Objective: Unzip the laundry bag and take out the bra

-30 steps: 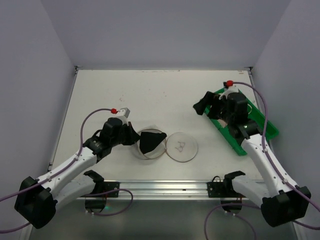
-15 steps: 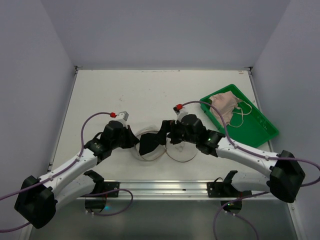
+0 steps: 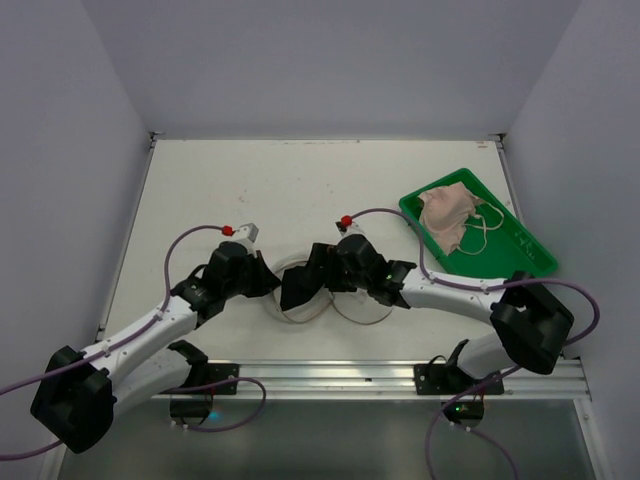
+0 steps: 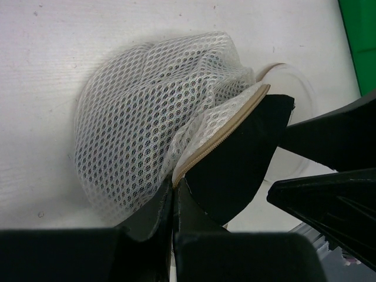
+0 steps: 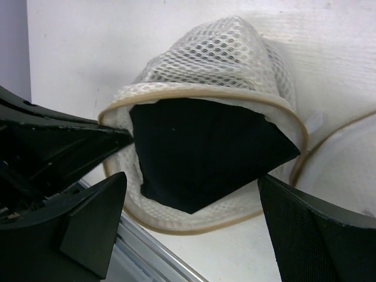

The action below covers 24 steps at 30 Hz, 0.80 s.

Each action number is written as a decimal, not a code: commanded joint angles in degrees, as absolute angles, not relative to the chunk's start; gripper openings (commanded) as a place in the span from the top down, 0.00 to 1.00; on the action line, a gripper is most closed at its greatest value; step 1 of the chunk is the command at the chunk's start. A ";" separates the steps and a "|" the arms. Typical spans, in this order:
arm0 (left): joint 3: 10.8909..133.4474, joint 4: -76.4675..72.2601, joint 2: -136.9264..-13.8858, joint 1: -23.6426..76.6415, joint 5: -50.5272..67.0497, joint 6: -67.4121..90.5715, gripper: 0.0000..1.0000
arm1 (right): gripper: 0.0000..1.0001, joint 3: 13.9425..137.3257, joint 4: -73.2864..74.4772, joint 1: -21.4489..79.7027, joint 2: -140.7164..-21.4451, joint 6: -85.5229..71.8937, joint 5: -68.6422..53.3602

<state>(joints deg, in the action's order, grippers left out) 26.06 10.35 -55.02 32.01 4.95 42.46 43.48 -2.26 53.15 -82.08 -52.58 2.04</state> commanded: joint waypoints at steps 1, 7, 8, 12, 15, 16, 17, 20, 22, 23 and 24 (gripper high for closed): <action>25.40 7.65 -55.55 31.82 6.06 42.71 1.00 | 0.06 48.68 -7.38 53.26 -84.72 -51.16 0.26; 25.22 7.56 -55.28 31.90 6.24 42.54 1.00 | 0.07 50.27 -11.25 54.14 -86.31 -49.84 -4.57; 25.05 7.38 -55.28 31.82 6.24 42.54 1.00 | 0.07 50.45 -11.42 54.23 -86.48 -49.83 -4.74; 24.96 6.86 -55.81 31.90 6.68 42.54 1.00 | 0.08 50.63 -11.78 54.41 -86.49 -49.75 -4.48; 24.70 6.51 -55.99 31.82 6.68 42.71 1.00 | 0.08 51.41 -11.34 54.67 -86.05 -49.31 -5.01; 24.61 6.33 -55.99 31.90 6.68 42.71 1.00 | 0.08 52.03 -10.99 54.75 -85.87 -49.22 -4.75; 24.52 6.24 -56.07 31.90 6.85 42.71 1.00 | 0.08 52.29 -10.64 54.84 -85.78 -49.22 -4.57; 24.43 6.15 -56.16 31.82 6.86 42.71 1.00 | 0.08 53.43 -9.15 55.11 -85.25 -48.69 -3.87; 24.35 6.15 -56.08 31.82 6.86 42.71 1.00 | 0.08 54.83 -8.00 55.19 -85.17 -48.34 -3.52; 24.26 6.15 -55.99 31.82 6.77 42.71 1.00 | 0.08 55.19 -7.65 55.20 -85.51 -48.25 -3.52; 24.26 6.24 -55.99 31.82 6.68 42.71 1.00 | 0.08 55.37 -7.21 55.20 -85.78 -48.34 -3.43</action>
<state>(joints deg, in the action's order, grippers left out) 24.80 8.93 -55.92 31.94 5.74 42.46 51.59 -6.26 54.43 -86.28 -49.25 -2.68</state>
